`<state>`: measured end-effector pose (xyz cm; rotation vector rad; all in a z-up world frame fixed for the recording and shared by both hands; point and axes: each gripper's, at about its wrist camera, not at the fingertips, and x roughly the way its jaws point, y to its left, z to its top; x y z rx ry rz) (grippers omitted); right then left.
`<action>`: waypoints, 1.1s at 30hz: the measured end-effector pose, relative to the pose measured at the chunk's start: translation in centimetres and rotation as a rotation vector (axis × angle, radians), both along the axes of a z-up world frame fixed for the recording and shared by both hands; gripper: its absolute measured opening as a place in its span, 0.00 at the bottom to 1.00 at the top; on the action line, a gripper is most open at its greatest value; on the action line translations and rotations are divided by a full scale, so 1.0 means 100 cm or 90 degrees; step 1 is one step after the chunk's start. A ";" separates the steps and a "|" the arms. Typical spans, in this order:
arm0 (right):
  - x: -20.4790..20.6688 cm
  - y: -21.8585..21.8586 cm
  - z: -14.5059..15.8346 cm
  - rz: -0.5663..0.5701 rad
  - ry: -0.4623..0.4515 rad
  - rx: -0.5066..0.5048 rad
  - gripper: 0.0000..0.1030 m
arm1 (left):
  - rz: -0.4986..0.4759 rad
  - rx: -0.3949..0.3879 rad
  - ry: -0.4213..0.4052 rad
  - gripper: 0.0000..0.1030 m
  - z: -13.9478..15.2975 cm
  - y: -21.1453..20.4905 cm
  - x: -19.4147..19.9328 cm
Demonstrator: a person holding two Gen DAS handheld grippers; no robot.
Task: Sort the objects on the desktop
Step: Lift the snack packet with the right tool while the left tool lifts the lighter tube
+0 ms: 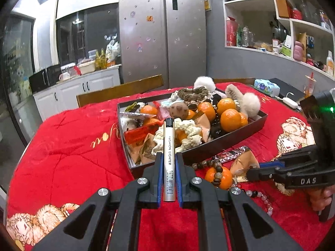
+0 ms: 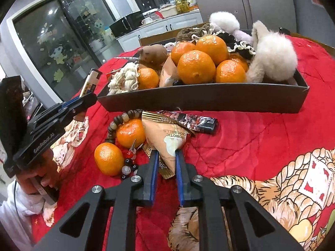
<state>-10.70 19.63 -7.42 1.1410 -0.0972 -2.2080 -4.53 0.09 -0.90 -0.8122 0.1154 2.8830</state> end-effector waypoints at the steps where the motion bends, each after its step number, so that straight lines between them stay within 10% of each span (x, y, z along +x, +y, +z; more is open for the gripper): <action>1: 0.000 0.001 0.001 -0.003 0.001 -0.003 0.14 | -0.001 0.000 0.001 0.11 0.000 0.000 0.001; 13: 0.022 0.001 0.026 -0.024 0.108 -0.012 0.12 | 0.009 0.036 -0.013 0.11 -0.002 -0.011 -0.005; 33: 0.020 0.002 0.031 -0.017 0.111 -0.019 0.12 | 0.005 0.058 -0.039 0.11 -0.005 -0.015 -0.012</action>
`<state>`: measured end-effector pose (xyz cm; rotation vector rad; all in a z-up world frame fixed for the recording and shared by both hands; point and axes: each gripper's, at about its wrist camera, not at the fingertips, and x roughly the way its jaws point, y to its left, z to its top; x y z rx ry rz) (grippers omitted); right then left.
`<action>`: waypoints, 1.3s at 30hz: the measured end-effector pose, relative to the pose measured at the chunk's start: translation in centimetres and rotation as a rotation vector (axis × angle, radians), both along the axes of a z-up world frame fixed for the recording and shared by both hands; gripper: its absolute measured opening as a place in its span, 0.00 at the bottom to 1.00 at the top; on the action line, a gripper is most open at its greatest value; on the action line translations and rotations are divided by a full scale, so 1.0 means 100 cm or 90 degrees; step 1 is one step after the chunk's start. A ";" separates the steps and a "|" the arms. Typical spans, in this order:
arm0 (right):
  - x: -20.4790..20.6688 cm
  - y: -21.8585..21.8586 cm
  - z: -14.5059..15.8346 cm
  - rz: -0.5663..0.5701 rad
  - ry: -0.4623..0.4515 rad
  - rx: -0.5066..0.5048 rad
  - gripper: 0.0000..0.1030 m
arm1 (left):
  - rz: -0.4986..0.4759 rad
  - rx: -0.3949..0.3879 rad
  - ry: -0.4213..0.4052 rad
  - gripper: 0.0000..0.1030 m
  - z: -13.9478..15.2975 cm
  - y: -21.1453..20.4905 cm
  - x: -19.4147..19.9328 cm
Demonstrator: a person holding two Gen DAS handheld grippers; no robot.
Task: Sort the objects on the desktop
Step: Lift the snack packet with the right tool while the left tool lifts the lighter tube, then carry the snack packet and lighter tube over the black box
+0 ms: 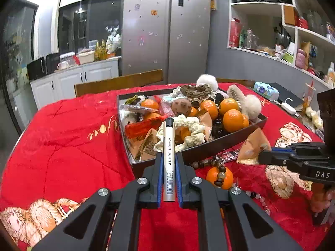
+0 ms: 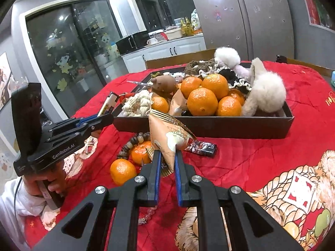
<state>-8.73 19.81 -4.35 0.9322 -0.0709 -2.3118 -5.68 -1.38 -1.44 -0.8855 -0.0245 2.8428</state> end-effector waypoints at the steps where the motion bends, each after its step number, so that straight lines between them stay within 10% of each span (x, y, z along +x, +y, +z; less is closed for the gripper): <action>1: -0.001 0.001 0.001 -0.003 0.000 -0.002 0.12 | 0.000 0.007 -0.006 0.11 0.000 -0.001 -0.001; 19: -0.015 -0.020 0.057 0.015 0.077 -0.007 0.13 | 0.007 0.000 0.059 0.11 0.065 0.009 -0.008; 39: -0.100 -0.068 0.083 0.006 0.080 -0.075 0.13 | 0.061 -0.005 0.034 0.11 0.078 -0.007 -0.145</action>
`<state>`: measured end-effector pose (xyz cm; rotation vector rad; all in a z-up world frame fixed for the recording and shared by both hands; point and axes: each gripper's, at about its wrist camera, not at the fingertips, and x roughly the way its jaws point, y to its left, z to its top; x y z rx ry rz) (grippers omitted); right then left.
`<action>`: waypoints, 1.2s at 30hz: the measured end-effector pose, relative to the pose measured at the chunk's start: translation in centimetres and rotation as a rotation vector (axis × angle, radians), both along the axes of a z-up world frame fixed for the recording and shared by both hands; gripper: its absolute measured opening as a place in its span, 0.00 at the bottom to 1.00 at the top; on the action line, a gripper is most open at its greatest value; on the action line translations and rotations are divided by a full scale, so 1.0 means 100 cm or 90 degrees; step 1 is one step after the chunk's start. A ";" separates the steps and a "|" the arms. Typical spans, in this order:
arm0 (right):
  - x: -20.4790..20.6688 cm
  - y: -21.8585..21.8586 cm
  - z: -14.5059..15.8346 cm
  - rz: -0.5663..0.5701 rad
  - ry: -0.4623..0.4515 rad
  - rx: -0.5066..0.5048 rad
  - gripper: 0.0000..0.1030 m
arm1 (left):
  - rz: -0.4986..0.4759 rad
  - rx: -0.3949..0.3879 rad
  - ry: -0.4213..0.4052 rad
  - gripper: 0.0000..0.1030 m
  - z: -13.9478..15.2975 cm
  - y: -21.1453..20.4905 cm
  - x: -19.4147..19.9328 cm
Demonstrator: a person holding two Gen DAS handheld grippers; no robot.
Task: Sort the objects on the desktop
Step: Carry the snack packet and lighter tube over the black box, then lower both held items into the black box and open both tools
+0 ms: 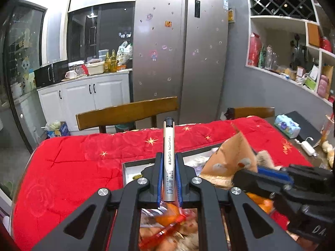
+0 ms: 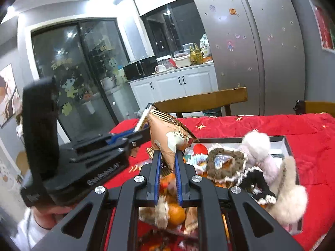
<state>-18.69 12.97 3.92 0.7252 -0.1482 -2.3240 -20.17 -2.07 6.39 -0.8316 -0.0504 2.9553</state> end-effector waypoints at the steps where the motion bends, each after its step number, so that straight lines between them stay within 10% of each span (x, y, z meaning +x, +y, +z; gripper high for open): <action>1: -0.004 -0.001 -0.001 0.000 -0.002 0.001 0.13 | -0.004 -0.005 -0.008 0.11 -0.004 -0.001 -0.006; 18: -0.085 -0.046 -0.039 -0.042 -0.107 0.045 0.13 | -0.045 0.055 -0.128 0.11 -0.069 -0.030 -0.053; 36: -0.095 -0.039 -0.063 -0.051 -0.150 0.054 0.13 | -0.043 0.051 -0.125 0.11 -0.072 -0.027 -0.053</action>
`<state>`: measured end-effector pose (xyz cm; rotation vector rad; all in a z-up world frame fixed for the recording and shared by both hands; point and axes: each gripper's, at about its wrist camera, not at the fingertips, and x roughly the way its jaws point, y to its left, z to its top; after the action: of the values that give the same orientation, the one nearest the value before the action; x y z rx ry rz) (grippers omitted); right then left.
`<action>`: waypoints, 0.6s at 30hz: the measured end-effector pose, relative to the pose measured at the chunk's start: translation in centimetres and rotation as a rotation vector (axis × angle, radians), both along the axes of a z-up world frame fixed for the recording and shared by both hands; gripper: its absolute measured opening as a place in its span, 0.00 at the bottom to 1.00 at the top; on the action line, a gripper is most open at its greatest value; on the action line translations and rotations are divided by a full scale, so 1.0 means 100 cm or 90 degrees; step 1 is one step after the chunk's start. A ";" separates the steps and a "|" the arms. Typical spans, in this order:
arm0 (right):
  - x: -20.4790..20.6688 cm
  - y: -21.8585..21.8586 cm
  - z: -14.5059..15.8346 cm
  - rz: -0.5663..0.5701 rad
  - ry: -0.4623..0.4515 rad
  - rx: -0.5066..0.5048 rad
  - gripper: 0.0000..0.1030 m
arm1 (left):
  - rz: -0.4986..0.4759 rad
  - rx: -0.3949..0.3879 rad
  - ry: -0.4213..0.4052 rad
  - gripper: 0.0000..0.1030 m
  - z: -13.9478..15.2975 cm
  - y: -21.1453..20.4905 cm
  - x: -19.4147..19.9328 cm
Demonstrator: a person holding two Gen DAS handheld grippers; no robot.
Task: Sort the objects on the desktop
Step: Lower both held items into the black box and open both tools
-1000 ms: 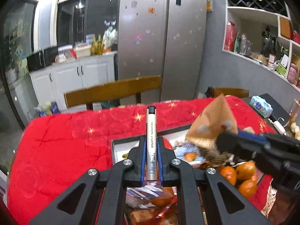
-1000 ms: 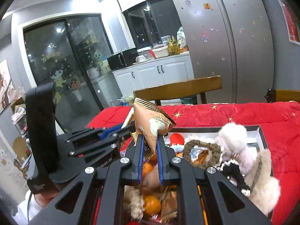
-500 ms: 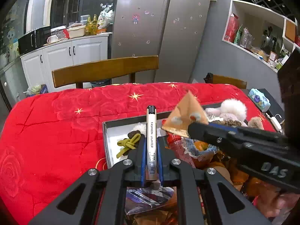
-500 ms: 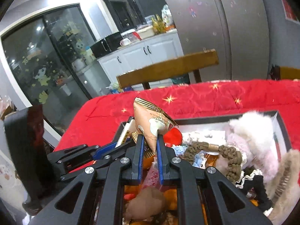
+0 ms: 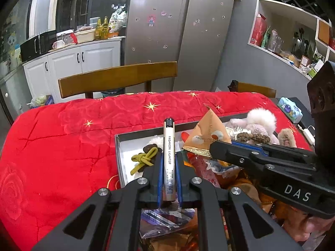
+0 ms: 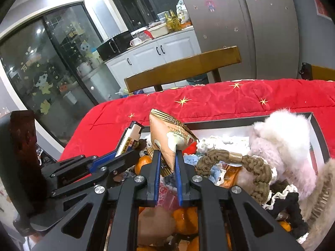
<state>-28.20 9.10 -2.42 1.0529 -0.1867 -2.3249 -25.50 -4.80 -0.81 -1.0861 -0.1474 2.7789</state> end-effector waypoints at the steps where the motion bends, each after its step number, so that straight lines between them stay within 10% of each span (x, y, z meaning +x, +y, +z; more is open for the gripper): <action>1: 0.001 0.000 0.000 -0.001 0.004 0.002 0.13 | 0.000 0.000 0.000 0.11 0.000 0.000 0.000; 13: 0.006 -0.002 0.005 0.019 0.021 -0.006 0.17 | 0.011 -0.012 -0.001 0.14 0.004 -0.001 0.000; 18: 0.007 0.003 0.011 0.026 0.025 -0.034 0.51 | 0.010 -0.023 -0.010 0.76 0.009 0.003 0.002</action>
<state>-27.49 9.39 -1.29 0.9748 -0.2082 -2.2900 -25.35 -4.48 0.11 -1.1193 -0.1094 2.7981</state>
